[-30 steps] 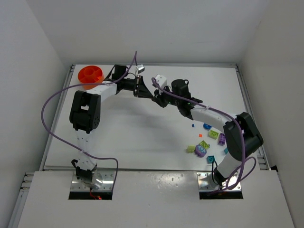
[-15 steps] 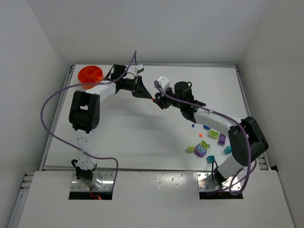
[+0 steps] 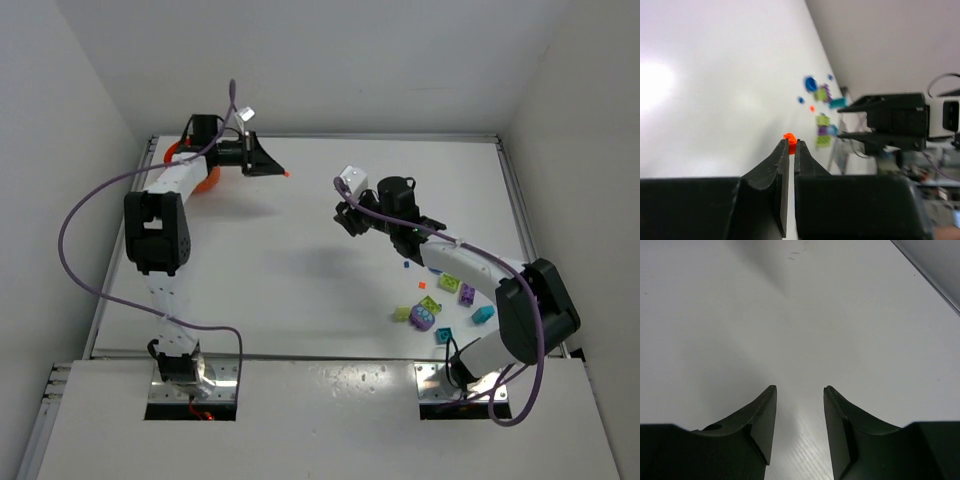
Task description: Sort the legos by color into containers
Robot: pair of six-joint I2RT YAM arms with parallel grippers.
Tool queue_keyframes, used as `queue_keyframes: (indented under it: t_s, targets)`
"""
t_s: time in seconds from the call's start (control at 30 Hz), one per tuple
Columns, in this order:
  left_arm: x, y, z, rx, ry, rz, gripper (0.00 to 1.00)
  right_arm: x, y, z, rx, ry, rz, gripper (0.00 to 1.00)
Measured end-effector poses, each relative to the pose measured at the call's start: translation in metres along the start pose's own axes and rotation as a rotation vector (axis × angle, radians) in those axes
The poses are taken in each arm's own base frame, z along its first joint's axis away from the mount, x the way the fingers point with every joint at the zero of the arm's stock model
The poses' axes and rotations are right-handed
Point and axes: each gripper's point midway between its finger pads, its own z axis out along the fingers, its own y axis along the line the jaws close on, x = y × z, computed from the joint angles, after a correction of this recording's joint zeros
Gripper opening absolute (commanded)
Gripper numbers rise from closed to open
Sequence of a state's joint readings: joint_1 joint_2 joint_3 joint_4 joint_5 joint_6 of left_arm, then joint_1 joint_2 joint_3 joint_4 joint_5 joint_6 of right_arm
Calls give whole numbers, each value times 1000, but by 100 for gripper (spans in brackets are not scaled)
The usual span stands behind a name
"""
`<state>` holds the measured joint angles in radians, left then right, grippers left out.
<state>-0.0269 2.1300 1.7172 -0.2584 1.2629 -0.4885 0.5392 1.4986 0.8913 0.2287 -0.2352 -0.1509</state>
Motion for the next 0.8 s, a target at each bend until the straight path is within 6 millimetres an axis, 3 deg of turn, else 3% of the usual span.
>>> queue_keyframes:
  t_s: [0.2,0.3,0.53,0.8]
  targets:
    - [-77,9,-55,-235,-181,201,0,7,2,-1,-8,27,4,43]
    - [-97,19,-81,-333,-244,238,0,9,2,-1,-12,32,3,43]
    - [-119,66,-139,-582,-350,201,0,13,3,3,-22,52,6,43]
    - [-113,115,-169,-768,-358,135,0,18,3,9,-29,71,10,43]
